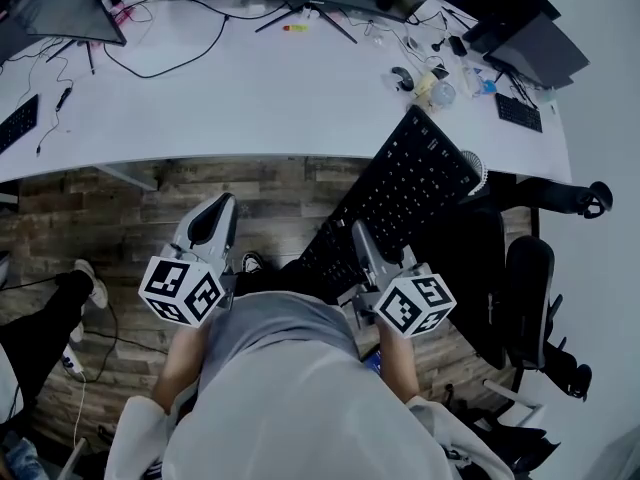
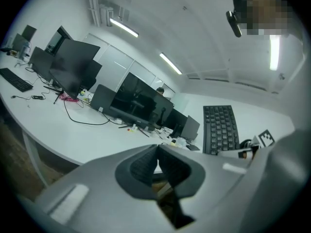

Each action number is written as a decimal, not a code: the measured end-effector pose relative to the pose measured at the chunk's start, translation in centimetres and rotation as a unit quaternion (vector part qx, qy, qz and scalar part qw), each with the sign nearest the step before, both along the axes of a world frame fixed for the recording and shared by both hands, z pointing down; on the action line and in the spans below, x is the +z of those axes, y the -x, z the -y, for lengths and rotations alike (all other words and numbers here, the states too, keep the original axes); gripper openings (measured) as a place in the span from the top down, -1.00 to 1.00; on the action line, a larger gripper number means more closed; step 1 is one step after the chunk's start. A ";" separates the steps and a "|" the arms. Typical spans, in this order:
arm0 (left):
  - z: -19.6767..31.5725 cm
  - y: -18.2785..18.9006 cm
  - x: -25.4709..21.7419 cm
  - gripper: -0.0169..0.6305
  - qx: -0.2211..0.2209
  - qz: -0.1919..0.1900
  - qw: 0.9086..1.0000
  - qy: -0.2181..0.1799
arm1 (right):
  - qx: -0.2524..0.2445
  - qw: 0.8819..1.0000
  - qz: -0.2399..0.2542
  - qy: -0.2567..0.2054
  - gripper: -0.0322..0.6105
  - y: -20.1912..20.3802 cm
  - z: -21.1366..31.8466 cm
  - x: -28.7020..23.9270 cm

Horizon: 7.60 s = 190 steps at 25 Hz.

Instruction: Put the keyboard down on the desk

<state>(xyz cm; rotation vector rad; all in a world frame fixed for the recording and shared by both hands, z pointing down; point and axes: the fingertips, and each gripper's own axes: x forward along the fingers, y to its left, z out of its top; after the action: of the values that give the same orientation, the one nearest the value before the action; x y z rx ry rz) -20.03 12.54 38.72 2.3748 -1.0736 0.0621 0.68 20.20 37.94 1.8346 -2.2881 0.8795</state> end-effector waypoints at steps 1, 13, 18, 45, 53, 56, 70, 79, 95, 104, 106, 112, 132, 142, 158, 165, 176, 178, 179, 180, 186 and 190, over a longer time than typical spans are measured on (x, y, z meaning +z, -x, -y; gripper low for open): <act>0.3 0.1 0.1 0.95 -0.006 0.001 1.000 0.003 | 0.000 1.000 0.001 0.001 0.69 -0.1 0.3 -0.1; 3.1 0.2 0.6 0.95 -0.009 -0.007 1.000 0.012 | 0.002 1.000 0.015 -0.006 0.69 -0.8 4.7 -0.3; 7.4 -0.2 0.3 0.95 -0.014 -0.006 1.000 0.009 | -0.004 1.000 0.018 -0.011 0.69 -1.2 9.3 -0.4; 25.2 -10.8 -1.8 0.95 -0.023 0.010 0.999 -0.027 | -0.005 0.995 0.096 -0.029 0.69 -12.3 29.6 0.2; 26.3 -12.3 -2.0 0.95 -0.033 0.020 0.999 -0.019 | -0.003 0.991 0.130 -0.013 0.69 -14.2 31.3 1.4; 26.2 -12.5 -2.0 0.95 -0.033 0.023 0.999 -0.015 | -0.003 0.990 0.138 -0.009 0.69 -14.3 31.4 1.7; 26.8 -13.0 -1.6 0.95 -0.027 0.018 0.999 -0.010 | 0.010 0.986 0.167 0.004 0.68 -14.1 32.9 2.9; 26.7 -13.0 -1.3 0.95 -0.030 0.018 0.999 -0.006 | 0.028 0.981 0.190 0.024 0.68 -14.2 33.5 4.4; 28.0 -11.4 -0.9 0.95 -0.033 0.017 0.999 0.006 | 0.066 0.965 0.247 0.055 0.69 -13.2 35.3 7.1; 28.7 -10.4 -0.4 0.95 -0.038 0.020 0.999 0.015 | 0.086 0.953 0.281 0.072 0.69 -12.9 36.6 8.6; 28.8 -10.3 -0.2 0.95 -0.038 0.020 0.999 0.017 | 0.088 0.951 0.288 0.075 0.69 -12.7 36.9 8.9; 29.2 -10.3 -0.3 0.95 -0.038 0.018 0.999 0.026 | 0.100 0.942 0.308 0.090 0.69 -12.6 37.9 9.8; 29.8 -9.4 0.1 0.95 -0.044 0.014 0.998 0.041 | 0.156 0.894 0.394 0.145 0.69 -11.8 38.9 15.0; 29.6 -8.7 0.0 0.95 -0.042 0.009 0.998 0.045 | 0.195 0.862 0.439 0.162 0.69 -11.0 39.2 17.1; 29.9 -6.4 0.6 0.95 -0.054 0.011 0.997 0.055 | 0.263 0.819 0.481 0.170 0.69 -9.8 41.0 20.7; 30.0 -5.8 1.1 0.95 -0.060 0.012 0.996 0.062 | 0.287 0.804 0.490 0.178 0.69 -9.2 42.2 22.0; 31.0 -5.2 1.3 0.95 -0.063 0.022 0.996 0.061 | 0.329 0.782 0.502 0.168 0.68 -8.9 44.0 23.5; 31.0 -5.3 1.5 0.95 -0.060 0.021 0.996 0.066 | 0.332 0.780 0.504 0.167 0.69 -8.8 44.4 23.7; 31.1 -5.3 1.6 0.95 -0.058 0.021 0.996 0.068 | 0.333 0.780 0.503 0.167 0.68 -8.8 44.5 23.8; 31.1 -5.4 1.6 0.95 -0.057 0.022 0.996 0.070 | 0.334 0.781 0.501 0.167 0.68 -8.8 44.7 23.9; 31.8 -5.6 1.8 0.95 -0.054 0.022 0.996 0.075 | 0.346 0.778 0.499 0.161 0.68 -8.8 45.8 24.6; 32.0 -5.5 1.8 0.95 -0.055 0.023 0.995 0.077 | 0.363 0.765 0.508 0.158 0.68 -8.7 46.1 25.1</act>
<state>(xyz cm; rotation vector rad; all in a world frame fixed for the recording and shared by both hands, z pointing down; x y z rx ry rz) -14.56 -19.48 40.51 2.1822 -1.1764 0.1541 9.41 -25.91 63.06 2.3940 -1.3645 2.7224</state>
